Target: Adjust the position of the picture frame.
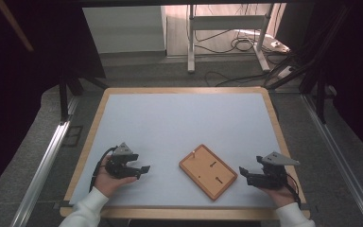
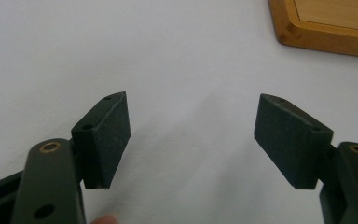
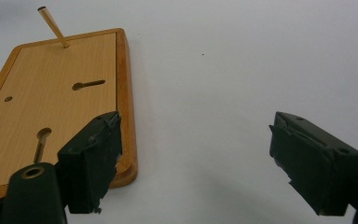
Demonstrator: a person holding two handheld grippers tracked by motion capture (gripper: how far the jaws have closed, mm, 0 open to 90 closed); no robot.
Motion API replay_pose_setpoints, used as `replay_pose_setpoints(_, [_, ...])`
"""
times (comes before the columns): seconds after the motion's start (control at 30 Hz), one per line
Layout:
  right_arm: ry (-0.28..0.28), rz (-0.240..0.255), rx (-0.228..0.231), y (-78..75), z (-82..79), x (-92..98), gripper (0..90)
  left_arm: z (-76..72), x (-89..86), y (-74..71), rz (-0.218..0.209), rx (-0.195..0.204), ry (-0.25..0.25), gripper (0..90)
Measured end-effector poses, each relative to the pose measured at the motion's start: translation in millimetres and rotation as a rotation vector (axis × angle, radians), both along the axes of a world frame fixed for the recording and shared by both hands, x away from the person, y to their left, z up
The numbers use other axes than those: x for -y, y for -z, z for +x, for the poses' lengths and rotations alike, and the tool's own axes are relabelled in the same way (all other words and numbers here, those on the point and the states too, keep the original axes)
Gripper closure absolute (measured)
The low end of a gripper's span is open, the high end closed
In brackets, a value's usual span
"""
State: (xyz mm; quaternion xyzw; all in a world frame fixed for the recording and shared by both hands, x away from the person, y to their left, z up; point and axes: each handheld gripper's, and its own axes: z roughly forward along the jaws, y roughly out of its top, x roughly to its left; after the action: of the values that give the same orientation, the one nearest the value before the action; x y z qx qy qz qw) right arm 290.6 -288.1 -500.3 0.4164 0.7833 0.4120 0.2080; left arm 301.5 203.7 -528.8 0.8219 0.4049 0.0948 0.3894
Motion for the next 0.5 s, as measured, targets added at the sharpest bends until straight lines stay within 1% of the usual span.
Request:
replay_pose_setpoints(0.1, [-0.010, -0.006, -0.016, 0.6, 0.0, -0.6, 18.7, 0.6, 0.5, 0.1, 0.001, 0.001, 0.005, 26.5])
replay_pose_setpoints(0.2, [-0.015, -0.012, -0.025, 0.6, 0.2, -0.4, 19.3, -0.5, 1.5, -0.6, 0.010, 0.007, 0.014, 26.4])
replay_pose_setpoints(0.43, [-0.001, -0.013, -0.017, 0.0, 0.1, 2.4, 19.8, -2.1, 3.7, -1.5, 0.012, 0.007, 0.014, 26.4])
replay_pose_setpoints(0.5, [0.006, -0.022, -0.015, -0.1, -1.2, 3.2, 20.0, -2.8, 4.0, -2.8, 0.011, 0.010, -0.001, 26.2])
